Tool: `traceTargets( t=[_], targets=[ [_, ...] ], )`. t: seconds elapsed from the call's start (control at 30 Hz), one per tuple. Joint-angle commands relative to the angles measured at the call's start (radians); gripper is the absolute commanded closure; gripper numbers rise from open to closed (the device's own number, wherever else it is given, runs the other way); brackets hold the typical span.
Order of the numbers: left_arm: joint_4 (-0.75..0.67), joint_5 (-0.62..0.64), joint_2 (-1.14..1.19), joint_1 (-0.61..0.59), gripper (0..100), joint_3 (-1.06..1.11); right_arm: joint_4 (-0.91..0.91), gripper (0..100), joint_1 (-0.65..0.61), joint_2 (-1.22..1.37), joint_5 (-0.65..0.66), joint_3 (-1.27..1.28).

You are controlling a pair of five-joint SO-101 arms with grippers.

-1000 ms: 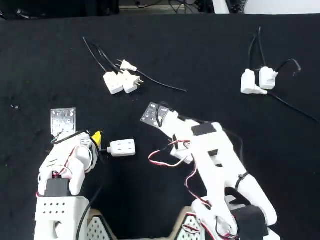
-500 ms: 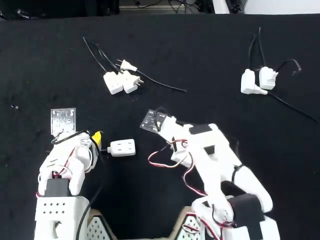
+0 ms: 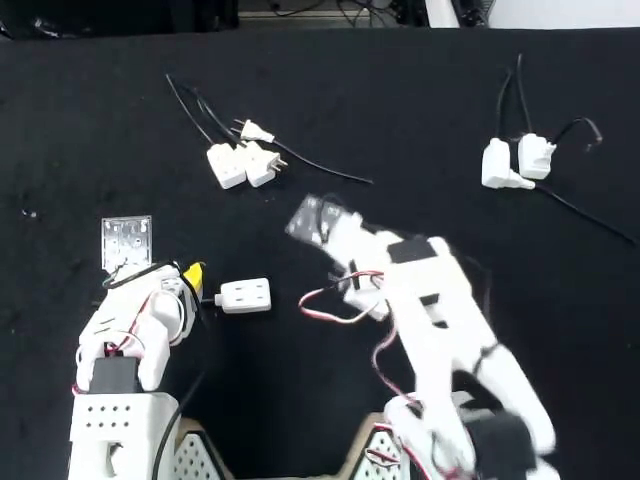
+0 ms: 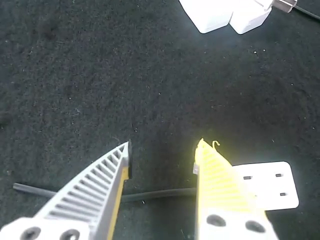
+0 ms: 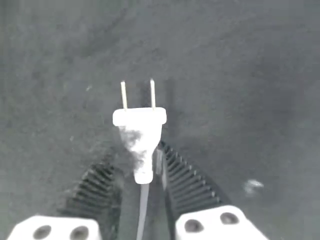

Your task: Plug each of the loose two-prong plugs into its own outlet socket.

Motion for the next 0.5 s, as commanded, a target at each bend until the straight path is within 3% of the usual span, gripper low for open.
traceTargets(
  t=[0.0, 0.2, 0.47],
  targets=[
    [0.0, 0.003, -0.014, -0.012, 78, -0.019, 0.091, 98.8, -0.118, -0.203, -0.147, -0.104],
    [0.012, 0.003, -0.014, -0.015, 78, -0.031, 0.043, 98.8, -0.393, -0.289, -0.19, -0.061],
    [0.086, 0.018, -0.014, -0.18, 78, -0.113, -0.287, 98.8, -0.437, -0.292, -0.245, 0.134]
  ],
)
